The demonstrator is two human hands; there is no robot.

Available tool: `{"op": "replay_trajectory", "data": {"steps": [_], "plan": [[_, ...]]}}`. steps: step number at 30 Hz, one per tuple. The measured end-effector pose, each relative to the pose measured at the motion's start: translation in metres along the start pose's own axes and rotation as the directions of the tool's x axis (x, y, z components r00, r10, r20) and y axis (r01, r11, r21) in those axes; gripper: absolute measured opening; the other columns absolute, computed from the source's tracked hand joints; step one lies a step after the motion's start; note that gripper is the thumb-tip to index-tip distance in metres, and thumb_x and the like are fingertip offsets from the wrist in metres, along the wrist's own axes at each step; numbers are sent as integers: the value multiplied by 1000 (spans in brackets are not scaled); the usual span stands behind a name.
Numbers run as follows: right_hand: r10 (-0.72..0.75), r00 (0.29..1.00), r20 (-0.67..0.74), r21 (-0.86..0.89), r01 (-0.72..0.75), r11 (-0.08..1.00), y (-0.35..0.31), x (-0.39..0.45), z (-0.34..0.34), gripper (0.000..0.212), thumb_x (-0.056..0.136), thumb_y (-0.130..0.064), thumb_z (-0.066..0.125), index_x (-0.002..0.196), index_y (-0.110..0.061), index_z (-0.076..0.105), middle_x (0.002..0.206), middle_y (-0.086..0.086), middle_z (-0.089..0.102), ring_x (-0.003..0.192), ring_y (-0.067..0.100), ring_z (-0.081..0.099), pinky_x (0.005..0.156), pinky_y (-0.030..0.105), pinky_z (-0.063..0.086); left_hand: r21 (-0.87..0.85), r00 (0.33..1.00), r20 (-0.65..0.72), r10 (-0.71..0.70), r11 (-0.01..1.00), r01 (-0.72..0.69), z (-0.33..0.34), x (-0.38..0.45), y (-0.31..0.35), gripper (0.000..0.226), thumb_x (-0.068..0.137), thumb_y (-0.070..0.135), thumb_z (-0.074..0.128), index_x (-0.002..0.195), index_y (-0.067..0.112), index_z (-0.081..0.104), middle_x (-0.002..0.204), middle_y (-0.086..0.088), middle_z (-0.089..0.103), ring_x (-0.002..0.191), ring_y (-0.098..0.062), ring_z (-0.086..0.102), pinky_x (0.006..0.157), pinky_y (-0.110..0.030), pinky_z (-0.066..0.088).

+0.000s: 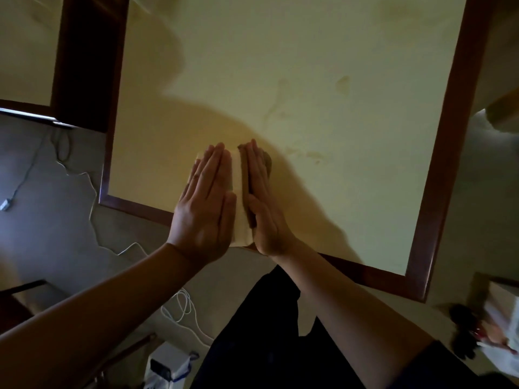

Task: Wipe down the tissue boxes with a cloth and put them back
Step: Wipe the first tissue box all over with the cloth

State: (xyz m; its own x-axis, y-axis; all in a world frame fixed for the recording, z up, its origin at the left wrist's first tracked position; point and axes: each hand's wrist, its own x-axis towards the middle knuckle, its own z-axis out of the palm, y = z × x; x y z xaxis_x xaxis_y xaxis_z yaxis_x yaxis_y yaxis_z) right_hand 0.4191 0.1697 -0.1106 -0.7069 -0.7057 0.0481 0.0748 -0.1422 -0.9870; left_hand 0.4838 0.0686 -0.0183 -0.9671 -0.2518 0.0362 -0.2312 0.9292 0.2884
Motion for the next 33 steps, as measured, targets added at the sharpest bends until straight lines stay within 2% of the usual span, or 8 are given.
{"op": "replay_trajectory", "data": {"steps": [5, 10, 13, 18, 23, 28, 30, 33], "plan": [[183, 983, -8, 66, -182, 981, 20, 2, -6, 69, 105, -31, 28, 166, -14, 2, 177, 8, 1, 164, 19, 1, 131, 59, 9, 8, 1000, -7, 6, 1000, -6, -2, 0, 1, 56, 106, 19, 34, 153, -11, 35, 163, -26, 31, 155, -36, 27, 126, -54, 25], [302, 952, 56, 140, -306, 942, 20, -32, -1, 65, 110, -23, 28, 167, -20, -3, 177, -5, -5, 163, 11, -5, 132, 57, 8, 3, 1000, -15, -10, 1000, 10, -1, 0, 1, 56, 106, 19, 34, 154, -10, 35, 163, -25, 31, 156, -35, 27, 125, -55, 27], [337, 939, 71, 209, -344, 915, 16, -62, 6, 65, 110, -23, 27, 168, -25, -3, 177, -13, -5, 163, 12, -5, 131, 59, 9, 1, 1000, -18, -16, 1000, 16, 0, -1, 1, 56, 106, 19, 34, 154, -9, 35, 164, -24, 32, 156, -34, 27, 124, -55, 27], [297, 954, 52, 236, -300, 924, 1, -74, 17, 68, 109, -20, 28, 167, -39, -2, 177, -7, -5, 164, 21, -3, 129, 64, 10, -8, 999, -36, -12, 1000, 11, 0, -2, 0, 54, 106, 18, 34, 153, -9, 37, 163, -25, 33, 155, -35, 28, 124, -55, 27], [125, 991, 37, 117, -129, 985, -12, -41, 11, 64, 108, -22, 25, 165, -10, -3, 176, 9, -9, 163, 21, -12, 131, 57, -3, -32, 998, -55, 5, 999, -7, 2, -1, -1, 53, 105, 15, 35, 150, -11, 40, 160, -27, 37, 154, -37, 31, 124, -56, 28], [56, 998, 19, 21, -56, 998, -6, 2, 1, 61, 109, -26, 20, 163, -7, 0, 175, 19, -3, 163, 20, -7, 132, 48, -5, -59, 999, -50, -4, 998, 1, 2, -2, -2, 52, 106, 15, 34, 151, -11, 40, 161, -26, 36, 154, -36, 31, 124, -56, 28], [62, 998, 2, -32, -62, 998, 6, 16, -1, 60, 111, -20, 20, 164, 2, 2, 175, 21, -1, 164, 24, -7, 132, 42, -6, -65, 999, -47, -9, 998, 6, 2, -2, -3, 52, 106, 16, 34, 151, -10, 39, 161, -25, 36, 154, -36, 30, 124, -56, 28], [155, 988, 3, -31, -155, 987, 24, 16, -3, 64, 114, -31, 19, 164, 4, -1, 176, 18, -4, 164, 23, -8, 133, 41, -2, -69, 999, -43, -15, 998, 12, 1, -2, -2, 53, 106, 18, 34, 152, -9, 39, 161, -25, 36, 154, -35, 30, 124, -56, 27]]}}
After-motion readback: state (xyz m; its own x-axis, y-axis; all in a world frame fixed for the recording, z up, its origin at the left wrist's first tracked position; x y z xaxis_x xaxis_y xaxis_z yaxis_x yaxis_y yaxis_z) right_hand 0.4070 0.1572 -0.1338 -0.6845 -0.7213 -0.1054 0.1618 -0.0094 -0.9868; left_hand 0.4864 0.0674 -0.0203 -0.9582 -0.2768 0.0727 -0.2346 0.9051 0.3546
